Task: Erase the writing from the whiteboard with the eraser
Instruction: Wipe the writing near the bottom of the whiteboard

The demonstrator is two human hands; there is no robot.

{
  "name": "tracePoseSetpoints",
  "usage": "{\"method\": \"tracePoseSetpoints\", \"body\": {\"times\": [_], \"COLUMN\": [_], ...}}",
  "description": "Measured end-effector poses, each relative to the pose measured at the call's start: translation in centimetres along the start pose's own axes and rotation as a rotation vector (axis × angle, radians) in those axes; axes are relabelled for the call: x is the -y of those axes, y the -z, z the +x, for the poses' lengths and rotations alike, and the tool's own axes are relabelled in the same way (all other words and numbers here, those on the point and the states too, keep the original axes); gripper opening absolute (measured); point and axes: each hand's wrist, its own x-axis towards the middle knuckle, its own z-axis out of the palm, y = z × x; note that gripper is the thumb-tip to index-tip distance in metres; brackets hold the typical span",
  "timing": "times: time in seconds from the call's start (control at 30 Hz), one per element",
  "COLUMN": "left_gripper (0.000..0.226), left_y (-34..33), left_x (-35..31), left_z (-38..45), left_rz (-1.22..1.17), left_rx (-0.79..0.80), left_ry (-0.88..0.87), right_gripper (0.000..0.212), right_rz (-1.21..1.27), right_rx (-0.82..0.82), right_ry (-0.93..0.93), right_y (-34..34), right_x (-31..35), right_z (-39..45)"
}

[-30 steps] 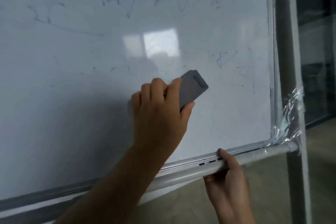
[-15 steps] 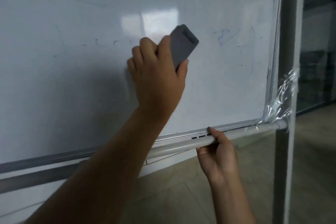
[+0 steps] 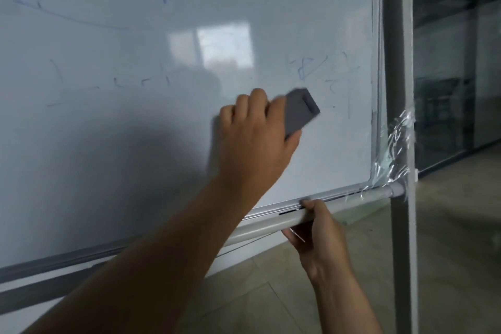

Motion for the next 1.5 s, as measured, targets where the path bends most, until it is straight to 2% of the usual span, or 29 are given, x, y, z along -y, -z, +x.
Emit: {"method": "tracePoseSetpoints", "body": {"times": [0.07,0.13,0.2,0.27,0.33,0.37,0.47,0.5,0.53,0.63,0.67,0.8,0.83,0.9,0.93,0.97,1.07,1.1,1.2,1.27,1.3,1.37,1.4,1.43,1.5], "left_gripper": [0.048,0.049,0.050,0.051,0.048,0.046,0.044,0.045,0.045,0.047,0.047,0.044,0.045,0.044,0.042,0.042,0.041,0.040,0.039,0.039,0.038,0.037,0.037,0.037,0.037], "left_y": [0.1,0.0,-0.5,-1.4,-2.0,-1.9,-1.0,-0.6,-0.7,-1.3,-1.4,-0.9,-1.0,-1.4,-1.4,-1.4,-1.0,-0.9,-1.6,-1.3,-1.1,-1.0,-1.1,-1.2,-1.3], "left_x": [-0.2,-0.7,-1.9,-3.4,-4.3,-4.4,-4.5,-4.6,-5.0,-6.4,-6.3,-5.9,-6.2,-7.2,-7.6,-7.7,-6.6,-6.3,-6.0,-5.5,-5.0,-4.1,-3.7,-3.3,-2.9], "left_z": [1.6,3.1,3.4,2.5,2.2,2.7,5.5,6.1,6.2,4.6,4.6,6.6,6.6,5.4,4.8,4.9,6.9,7.4,7.0,6.4,6.4,6.3,6.3,6.1,6.0], "left_rz": [-0.025,-0.059,-0.106,-0.133,-0.102,-0.068,-0.003,-0.020,-0.045,-0.119,-0.107,-0.026,-0.029,-0.072,-0.078,-0.069,-0.043,-0.044,-0.069,-0.077,-0.076,-0.064,-0.053,-0.046,-0.055], "left_rx": [-0.056,-0.089,-0.041,0.055,0.078,0.059,0.014,0.027,0.053,0.227,0.255,0.079,0.078,0.182,0.232,0.233,0.115,0.082,0.085,0.070,0.065,0.049,0.022,-0.006,-0.025], "left_ry": [0.188,0.271,0.171,-0.094,-0.226,-0.184,0.108,0.138,0.078,-0.284,-0.300,0.041,-0.002,-0.250,-0.313,-0.294,-0.004,0.022,-0.198,-0.227,-0.204,-0.166,-0.164,-0.163,-0.142], "right_gripper": [0.012,0.011,0.011,0.012,0.012,0.012,0.012,0.012,0.012,0.012,0.012,0.015,0.015,0.015,0.015,0.015,0.014,0.014,0.015,0.018,0.024,0.037,0.043,0.049,0.042], "right_rz": [-0.009,0.004,0.012,0.012,0.007,0.005,0.000,-0.001,-0.001,-0.004,-0.005,-0.007,-0.009,-0.013,-0.013,-0.015,-0.035,-0.041,-0.069,-0.186,-0.330,-0.767,-0.935,-1.009,-0.870], "right_rx": [0.031,0.056,0.065,0.073,0.083,0.091,0.111,0.110,0.107,0.110,0.110,0.109,0.102,0.089,0.084,0.083,0.101,0.104,0.089,0.102,0.118,0.112,0.056,-0.045,-0.271], "right_ry": [-0.018,-0.029,-0.032,-0.032,-0.037,-0.043,-0.056,-0.057,-0.058,-0.067,-0.072,-0.084,-0.083,-0.077,-0.074,-0.072,-0.068,-0.067,-0.063,-0.068,-0.066,0.041,0.179,0.365,0.797], "right_y": [0.2,0.4,0.6,0.6,0.6,0.5,0.7,0.7,0.8,0.9,0.9,0.7,0.8,0.8,0.9,0.9,0.8,0.9,1.4,1.7,1.8,2.2,2.5,2.7,2.9], "right_x": [0.0,0.1,0.4,0.4,0.4,0.4,0.4,0.5,0.6,0.9,0.9,1.0,1.1,1.2,1.3,1.3,1.2,1.2,1.5,2.2,2.7,4.2,5.2,6.4,9.3], "right_z": [-0.1,-0.1,0.0,0.0,-0.1,-0.1,-0.2,-0.2,-0.2,-0.4,-0.5,-0.8,-0.8,-0.9,-0.9,-0.9,-1.0,-1.0,-0.9,-1.4,-1.8,-2.7,-2.8,-3.0,-3.2]}}
